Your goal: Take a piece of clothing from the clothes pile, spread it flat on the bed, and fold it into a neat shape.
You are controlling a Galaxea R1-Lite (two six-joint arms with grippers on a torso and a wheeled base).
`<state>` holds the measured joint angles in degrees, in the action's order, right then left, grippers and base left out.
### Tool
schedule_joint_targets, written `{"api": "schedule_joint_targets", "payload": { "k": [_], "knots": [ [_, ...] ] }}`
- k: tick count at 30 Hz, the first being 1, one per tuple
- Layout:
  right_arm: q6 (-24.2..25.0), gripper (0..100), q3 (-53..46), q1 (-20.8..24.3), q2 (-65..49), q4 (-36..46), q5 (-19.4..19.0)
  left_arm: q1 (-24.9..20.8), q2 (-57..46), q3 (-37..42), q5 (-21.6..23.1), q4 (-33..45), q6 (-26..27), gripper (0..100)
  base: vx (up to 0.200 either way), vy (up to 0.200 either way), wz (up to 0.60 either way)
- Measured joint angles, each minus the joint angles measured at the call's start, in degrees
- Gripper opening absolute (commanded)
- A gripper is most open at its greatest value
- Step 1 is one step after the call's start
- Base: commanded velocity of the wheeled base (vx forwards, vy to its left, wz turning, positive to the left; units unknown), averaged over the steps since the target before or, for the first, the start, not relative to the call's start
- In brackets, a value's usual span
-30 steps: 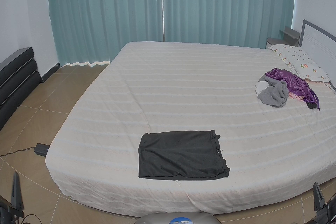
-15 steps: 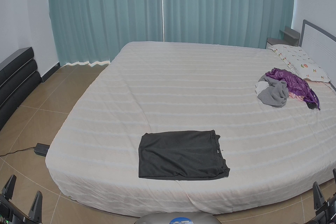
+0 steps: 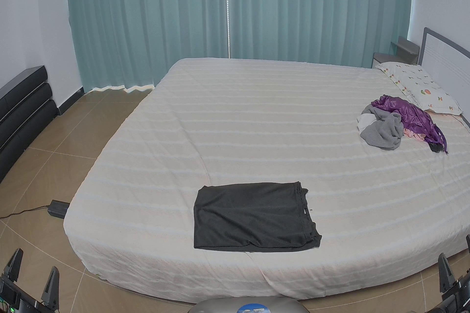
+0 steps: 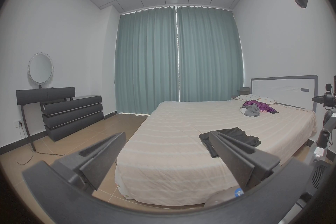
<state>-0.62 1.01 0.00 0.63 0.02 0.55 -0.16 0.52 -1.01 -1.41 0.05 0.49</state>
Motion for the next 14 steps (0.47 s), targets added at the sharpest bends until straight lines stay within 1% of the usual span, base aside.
{"api": "schedule_joint_targets", "payload": {
  "k": [14],
  "knots": [
    [0.20, 100, 0.00, 0.00, 0.05, -0.02, -0.39, -0.02, 0.05, 0.00, -0.22, -0.05, -0.39, 100, 0.000, 0.000, 0.00]
  ]
}}
